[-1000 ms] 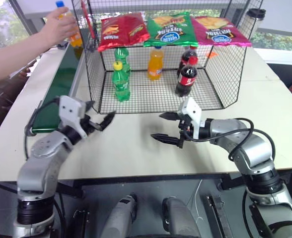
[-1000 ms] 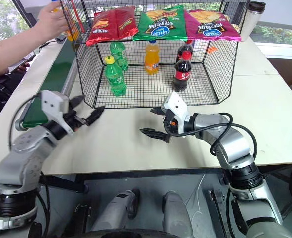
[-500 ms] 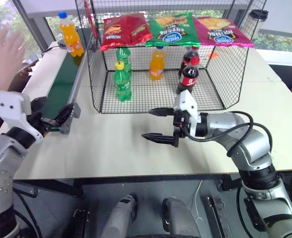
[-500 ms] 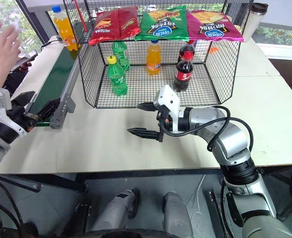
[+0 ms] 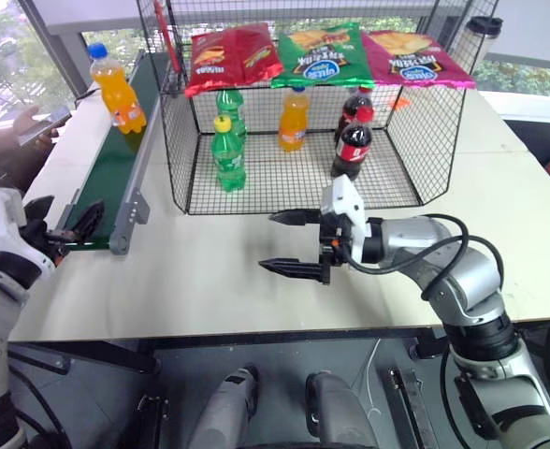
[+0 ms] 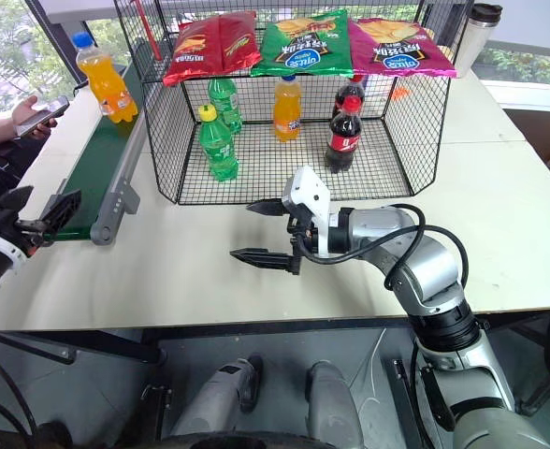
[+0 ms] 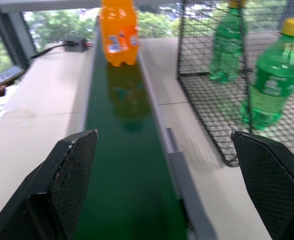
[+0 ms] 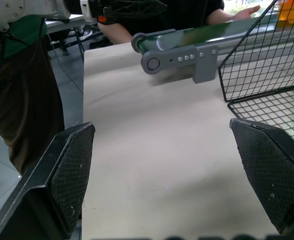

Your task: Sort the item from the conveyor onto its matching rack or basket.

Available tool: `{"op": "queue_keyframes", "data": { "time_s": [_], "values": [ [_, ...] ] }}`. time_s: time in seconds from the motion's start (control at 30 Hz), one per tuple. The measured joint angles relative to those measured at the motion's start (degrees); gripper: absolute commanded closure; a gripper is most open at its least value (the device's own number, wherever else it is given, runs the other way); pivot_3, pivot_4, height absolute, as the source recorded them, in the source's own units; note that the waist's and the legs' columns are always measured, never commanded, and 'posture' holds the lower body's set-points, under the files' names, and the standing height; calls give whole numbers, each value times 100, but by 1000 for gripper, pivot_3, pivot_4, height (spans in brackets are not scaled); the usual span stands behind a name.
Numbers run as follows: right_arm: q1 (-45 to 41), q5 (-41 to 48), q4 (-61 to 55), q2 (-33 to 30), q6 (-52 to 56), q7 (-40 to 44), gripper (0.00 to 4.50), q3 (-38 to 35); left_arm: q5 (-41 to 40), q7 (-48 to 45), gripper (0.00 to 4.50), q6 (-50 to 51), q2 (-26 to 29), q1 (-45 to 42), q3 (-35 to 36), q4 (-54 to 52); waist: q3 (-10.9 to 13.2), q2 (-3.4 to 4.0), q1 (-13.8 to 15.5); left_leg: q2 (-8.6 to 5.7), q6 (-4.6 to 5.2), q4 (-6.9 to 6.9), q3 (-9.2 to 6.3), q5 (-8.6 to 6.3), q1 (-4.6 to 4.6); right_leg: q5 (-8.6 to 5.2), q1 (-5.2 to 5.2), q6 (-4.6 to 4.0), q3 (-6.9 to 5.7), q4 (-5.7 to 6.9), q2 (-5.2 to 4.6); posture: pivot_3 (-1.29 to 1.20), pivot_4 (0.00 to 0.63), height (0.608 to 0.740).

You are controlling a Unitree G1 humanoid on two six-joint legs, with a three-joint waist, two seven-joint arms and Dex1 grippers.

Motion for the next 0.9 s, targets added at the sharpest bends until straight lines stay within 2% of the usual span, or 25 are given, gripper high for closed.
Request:
{"op": "queue_keyframes", "data": {
  "time_s": [0.5,0.9],
  "values": [
    [4,-82,0,-60,-27,-10,52,31,280,124,0,-700,-245,219,-63,400,0,0,1,1,0,-2,0,0,-3,0,0,0,0,-7,-1,0,150,739],
    [3,-117,1,-98,-113,-44,52,56,401,292,0,-820,-312,-122,-356,604,0,0,2,1,0,-2,0,0,-4,0,-1,1,-1,-9,0,0,150,739]
  ]
}}
